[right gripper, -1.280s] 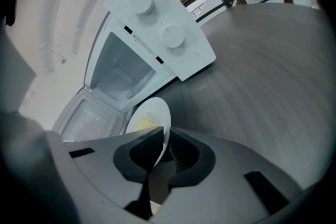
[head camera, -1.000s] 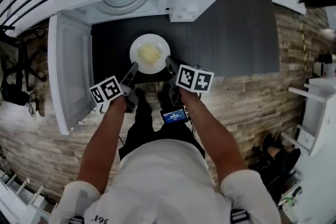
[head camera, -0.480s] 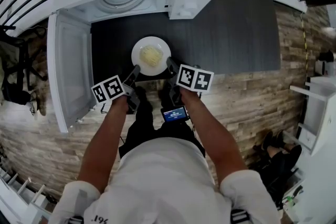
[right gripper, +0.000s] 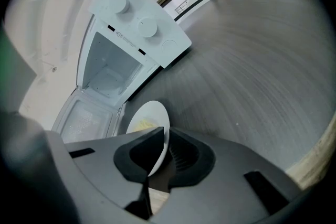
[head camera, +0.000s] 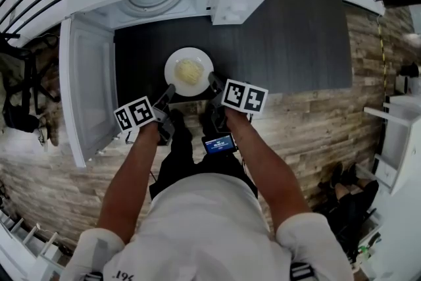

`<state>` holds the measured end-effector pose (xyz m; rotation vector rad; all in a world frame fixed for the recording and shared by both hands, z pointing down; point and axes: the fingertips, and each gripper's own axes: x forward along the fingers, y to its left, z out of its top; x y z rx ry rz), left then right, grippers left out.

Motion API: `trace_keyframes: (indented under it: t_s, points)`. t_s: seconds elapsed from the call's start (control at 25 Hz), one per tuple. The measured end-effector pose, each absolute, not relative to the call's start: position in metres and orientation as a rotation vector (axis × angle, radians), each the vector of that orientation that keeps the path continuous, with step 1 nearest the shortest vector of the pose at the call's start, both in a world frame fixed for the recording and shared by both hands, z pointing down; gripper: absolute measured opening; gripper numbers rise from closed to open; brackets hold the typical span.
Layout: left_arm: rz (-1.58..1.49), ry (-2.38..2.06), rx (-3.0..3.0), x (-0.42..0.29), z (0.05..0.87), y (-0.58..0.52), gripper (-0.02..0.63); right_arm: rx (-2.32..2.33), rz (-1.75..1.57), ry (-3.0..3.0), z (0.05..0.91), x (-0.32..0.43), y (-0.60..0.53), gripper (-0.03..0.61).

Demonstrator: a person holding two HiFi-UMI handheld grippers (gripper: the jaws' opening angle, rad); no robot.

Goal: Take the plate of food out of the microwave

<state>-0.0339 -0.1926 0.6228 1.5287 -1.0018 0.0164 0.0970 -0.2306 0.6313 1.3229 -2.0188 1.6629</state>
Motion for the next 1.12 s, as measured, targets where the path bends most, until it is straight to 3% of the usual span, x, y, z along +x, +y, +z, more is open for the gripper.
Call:
trace_keyframes:
  t_s: [0.76, 0.96, 1.12]
  points:
    - [-0.052, -1.006, 1.551, -0.046, 0.616, -0.196, 0.043, 1.402, 1.507, -2.036, 0.627, 0.102, -0.242, 0.034]
    - [-0.029, -1.020, 1.577, -0.049, 0.613, -0.199, 0.043, 1.386, 1.376, -2.059, 0.623, 0.103, -0.244, 0.090]
    - [-0.047, -1.022, 1.601, -0.051, 0.609, -0.201, 0.043, 1.377, 1.318, -2.081, 0.620, 0.102, -0.243, 0.092]
